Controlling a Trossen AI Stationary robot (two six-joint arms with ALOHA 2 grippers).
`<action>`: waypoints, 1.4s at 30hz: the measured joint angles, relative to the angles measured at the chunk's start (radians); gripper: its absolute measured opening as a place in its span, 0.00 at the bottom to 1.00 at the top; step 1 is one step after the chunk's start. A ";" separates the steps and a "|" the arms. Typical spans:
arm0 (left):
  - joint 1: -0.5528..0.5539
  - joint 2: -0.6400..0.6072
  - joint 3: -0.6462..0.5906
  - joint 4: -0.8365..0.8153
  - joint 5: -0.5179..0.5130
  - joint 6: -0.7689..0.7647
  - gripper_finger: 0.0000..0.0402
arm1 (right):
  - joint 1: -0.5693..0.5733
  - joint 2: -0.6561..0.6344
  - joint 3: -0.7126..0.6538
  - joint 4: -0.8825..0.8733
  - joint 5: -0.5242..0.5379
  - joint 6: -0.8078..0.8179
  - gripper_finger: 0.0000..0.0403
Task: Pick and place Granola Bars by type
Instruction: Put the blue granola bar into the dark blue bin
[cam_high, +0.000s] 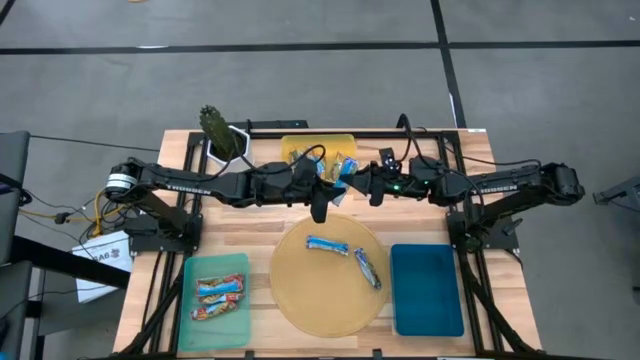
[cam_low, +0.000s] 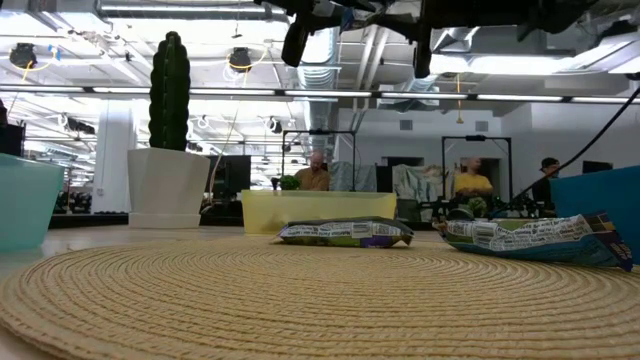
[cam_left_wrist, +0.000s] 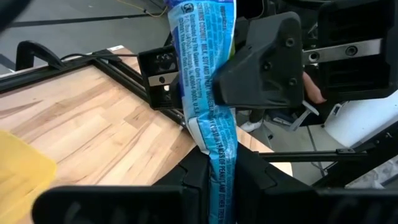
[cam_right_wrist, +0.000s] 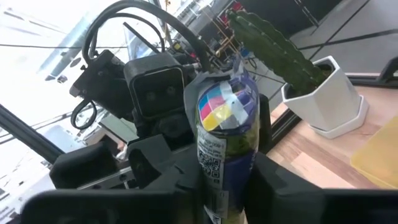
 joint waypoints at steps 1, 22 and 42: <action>0.000 0.000 0.000 0.000 0.000 0.000 0.10 | 0.000 0.000 0.000 -0.001 0.000 0.000 0.15; 0.000 -0.001 0.000 -0.095 0.070 -0.010 0.62 | -0.026 -0.053 0.001 -0.235 -0.203 -0.104 0.10; 0.031 -0.001 0.000 -0.211 0.089 -0.012 0.65 | 0.063 -0.303 0.000 -1.014 -0.591 -0.288 0.09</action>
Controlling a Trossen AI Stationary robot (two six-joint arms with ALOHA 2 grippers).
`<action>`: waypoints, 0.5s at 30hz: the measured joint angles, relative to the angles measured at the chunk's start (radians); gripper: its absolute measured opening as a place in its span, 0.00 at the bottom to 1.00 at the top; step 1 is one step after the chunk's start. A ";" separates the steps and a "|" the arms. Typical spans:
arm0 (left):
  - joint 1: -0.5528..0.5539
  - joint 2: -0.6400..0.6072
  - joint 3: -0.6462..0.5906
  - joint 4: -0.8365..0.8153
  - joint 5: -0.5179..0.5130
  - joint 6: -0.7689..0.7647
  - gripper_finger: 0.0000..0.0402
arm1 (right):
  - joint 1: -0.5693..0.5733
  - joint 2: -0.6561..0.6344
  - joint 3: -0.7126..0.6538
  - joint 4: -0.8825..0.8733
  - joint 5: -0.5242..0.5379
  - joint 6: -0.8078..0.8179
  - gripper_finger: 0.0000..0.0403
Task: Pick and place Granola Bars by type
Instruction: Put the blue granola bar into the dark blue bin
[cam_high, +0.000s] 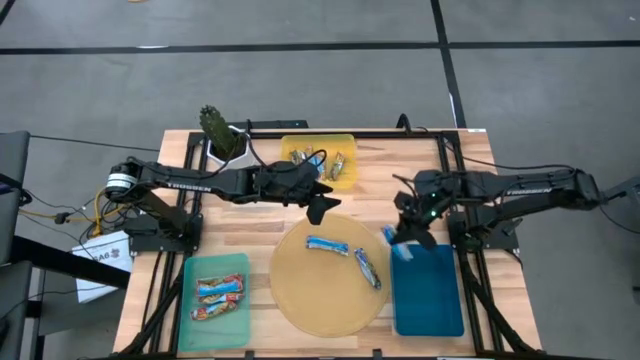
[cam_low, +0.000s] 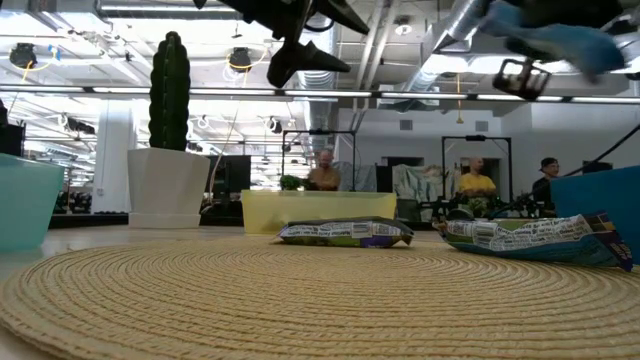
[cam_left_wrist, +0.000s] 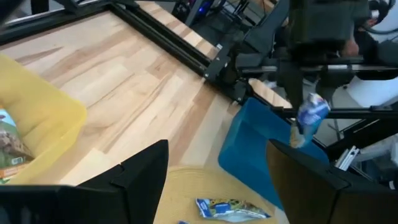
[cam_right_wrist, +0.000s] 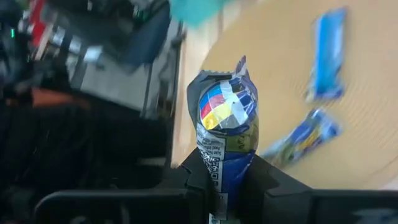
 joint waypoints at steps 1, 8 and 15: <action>0.000 0.000 0.000 -0.003 0.000 0.000 0.65 | 0.013 0.000 0.000 -0.022 -0.013 0.000 0.09; 0.000 0.000 0.000 -0.010 0.001 0.000 0.65 | 0.101 0.011 0.000 -0.211 -0.110 -0.001 0.09; 0.000 0.000 0.000 -0.030 0.001 0.000 0.65 | 0.185 0.071 0.087 -0.522 -0.057 -0.094 0.09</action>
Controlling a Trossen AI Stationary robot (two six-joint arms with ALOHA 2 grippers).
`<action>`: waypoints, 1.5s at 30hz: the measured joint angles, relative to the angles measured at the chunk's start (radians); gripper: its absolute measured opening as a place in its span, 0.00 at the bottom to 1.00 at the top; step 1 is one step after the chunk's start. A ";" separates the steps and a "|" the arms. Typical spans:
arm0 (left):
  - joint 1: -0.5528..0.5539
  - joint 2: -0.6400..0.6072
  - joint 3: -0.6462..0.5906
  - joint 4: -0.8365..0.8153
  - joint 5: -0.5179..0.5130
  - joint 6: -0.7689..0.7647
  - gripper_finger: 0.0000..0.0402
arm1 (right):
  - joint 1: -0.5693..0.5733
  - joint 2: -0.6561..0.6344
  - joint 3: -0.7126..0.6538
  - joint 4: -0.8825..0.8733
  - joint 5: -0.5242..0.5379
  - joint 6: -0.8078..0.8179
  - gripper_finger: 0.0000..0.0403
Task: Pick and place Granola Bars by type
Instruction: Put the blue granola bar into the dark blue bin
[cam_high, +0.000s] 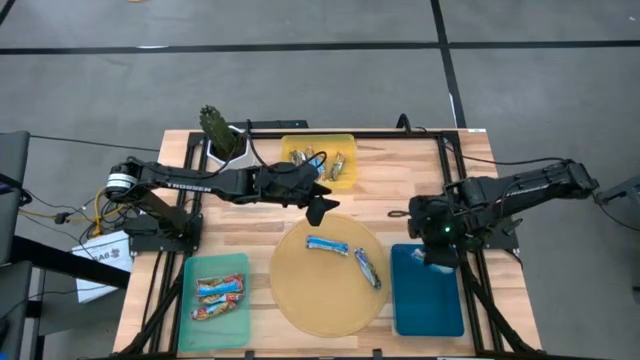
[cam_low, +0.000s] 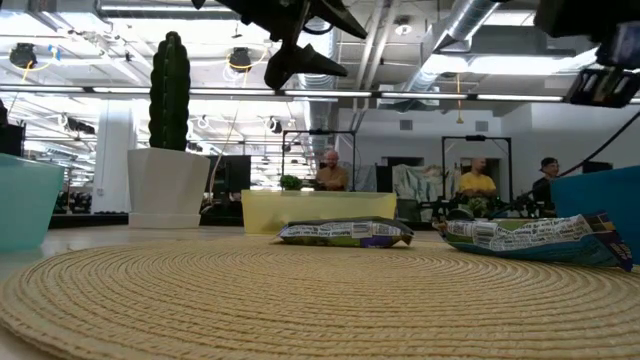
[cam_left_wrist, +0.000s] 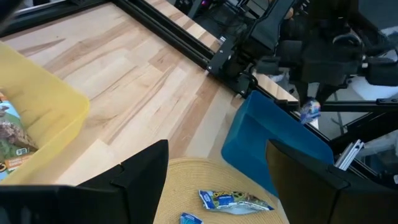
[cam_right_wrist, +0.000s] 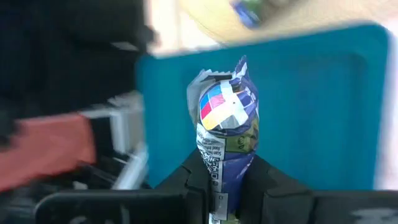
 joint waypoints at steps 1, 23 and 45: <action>0.000 0.000 0.000 0.000 0.000 0.000 0.65 | 0.010 0.015 0.018 -0.045 0.034 -0.024 0.09; 0.000 0.000 0.000 -0.021 -0.002 0.001 0.65 | 0.129 0.398 0.113 -0.108 0.310 -0.135 0.09; -0.001 0.000 0.000 -0.060 0.000 0.006 0.65 | 0.180 0.588 0.089 0.000 0.366 -0.165 0.10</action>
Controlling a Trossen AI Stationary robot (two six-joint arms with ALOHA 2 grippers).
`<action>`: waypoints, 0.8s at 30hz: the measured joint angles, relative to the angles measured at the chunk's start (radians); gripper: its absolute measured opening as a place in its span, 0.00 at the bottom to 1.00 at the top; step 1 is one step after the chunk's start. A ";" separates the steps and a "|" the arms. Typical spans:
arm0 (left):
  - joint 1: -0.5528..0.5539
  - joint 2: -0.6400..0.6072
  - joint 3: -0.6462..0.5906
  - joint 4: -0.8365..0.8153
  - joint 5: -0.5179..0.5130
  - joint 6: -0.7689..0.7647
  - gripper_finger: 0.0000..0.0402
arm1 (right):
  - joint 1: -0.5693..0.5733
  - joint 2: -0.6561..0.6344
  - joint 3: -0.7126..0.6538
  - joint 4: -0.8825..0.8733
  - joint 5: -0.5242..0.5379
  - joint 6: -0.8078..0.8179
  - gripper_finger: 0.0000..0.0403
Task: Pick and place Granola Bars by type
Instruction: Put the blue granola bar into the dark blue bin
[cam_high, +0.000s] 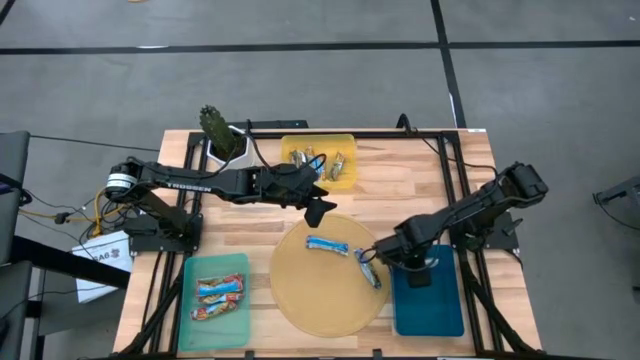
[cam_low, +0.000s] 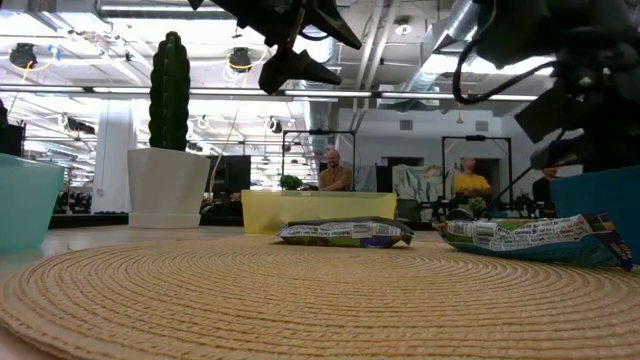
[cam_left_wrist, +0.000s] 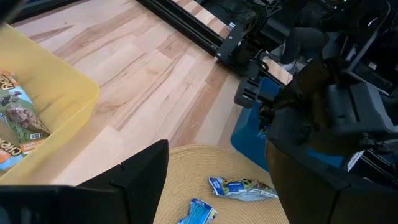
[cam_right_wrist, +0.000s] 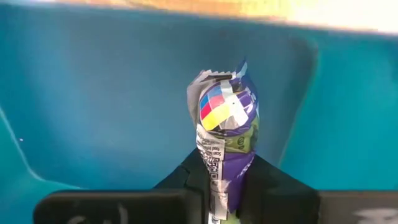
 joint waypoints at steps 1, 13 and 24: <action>0.000 0.000 0.000 -0.002 0.000 0.000 0.65 | 0.002 -0.003 -0.010 0.002 0.000 0.008 0.11; 0.000 0.000 0.000 -0.003 -0.005 -0.002 0.65 | 0.018 -0.011 -0.052 -0.022 -0.005 0.035 0.24; 0.008 0.000 0.000 0.032 -0.023 -0.006 0.65 | 0.018 -0.193 -0.011 -0.071 -0.003 0.076 0.34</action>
